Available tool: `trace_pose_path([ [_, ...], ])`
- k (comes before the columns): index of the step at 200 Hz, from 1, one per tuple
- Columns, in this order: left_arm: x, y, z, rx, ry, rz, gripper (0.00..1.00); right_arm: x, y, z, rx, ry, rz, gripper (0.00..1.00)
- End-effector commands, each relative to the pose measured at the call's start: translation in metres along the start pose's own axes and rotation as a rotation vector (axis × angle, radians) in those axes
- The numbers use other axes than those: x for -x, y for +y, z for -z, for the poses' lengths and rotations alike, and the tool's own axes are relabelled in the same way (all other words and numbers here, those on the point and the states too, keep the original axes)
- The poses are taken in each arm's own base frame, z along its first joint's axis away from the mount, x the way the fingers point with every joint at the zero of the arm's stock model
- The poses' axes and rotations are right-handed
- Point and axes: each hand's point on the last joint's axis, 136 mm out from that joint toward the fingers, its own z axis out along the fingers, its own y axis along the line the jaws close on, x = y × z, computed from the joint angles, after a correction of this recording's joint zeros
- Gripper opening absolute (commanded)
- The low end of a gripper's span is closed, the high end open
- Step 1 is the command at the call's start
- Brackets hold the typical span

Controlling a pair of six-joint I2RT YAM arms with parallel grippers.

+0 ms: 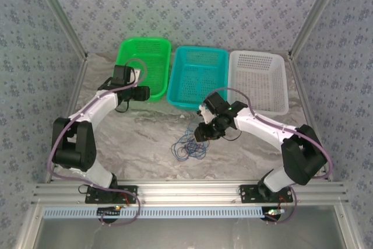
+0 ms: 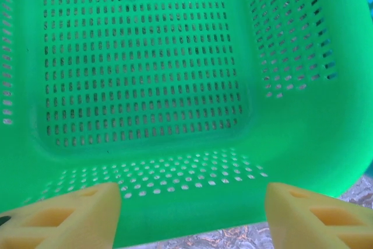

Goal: Untangle the cables

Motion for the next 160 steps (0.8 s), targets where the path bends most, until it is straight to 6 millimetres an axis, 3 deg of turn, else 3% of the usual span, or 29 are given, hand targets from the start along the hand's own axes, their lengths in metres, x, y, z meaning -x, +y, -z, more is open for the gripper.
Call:
trace_pose_path([
  [1, 0.006, -0.003, -0.005, -0.005, 0.01, 0.001, 0.62, 0.0, 0.0, 0.005, -0.038, 0.009, 0.003, 0.21],
  [30, -0.007, -0.005, -0.01, -0.01, 0.05, 0.005, 0.45, 0.001, 0.004, 0.012, -0.043, 0.004, 0.027, 0.0],
  [69, -0.024, -0.006, 0.0, -0.013, 0.071, 0.011, 0.33, 0.003, 0.022, 0.038, 0.001, -0.032, 0.085, 0.0],
  [106, -0.039, -0.011, 0.018, -0.016, 0.094, 0.014, 0.33, 0.0, 0.043, 0.071, 0.043, -0.058, 0.158, 0.0],
  [131, -0.055, -0.015, 0.027, -0.02, 0.117, 0.012, 0.33, 0.008, 0.067, 0.104, 0.098, -0.125, 0.218, 0.0],
  [160, -0.068, -0.014, 0.037, -0.015, 0.131, 0.023, 0.33, 0.01, 0.079, 0.128, 0.126, -0.164, 0.252, 0.0],
])
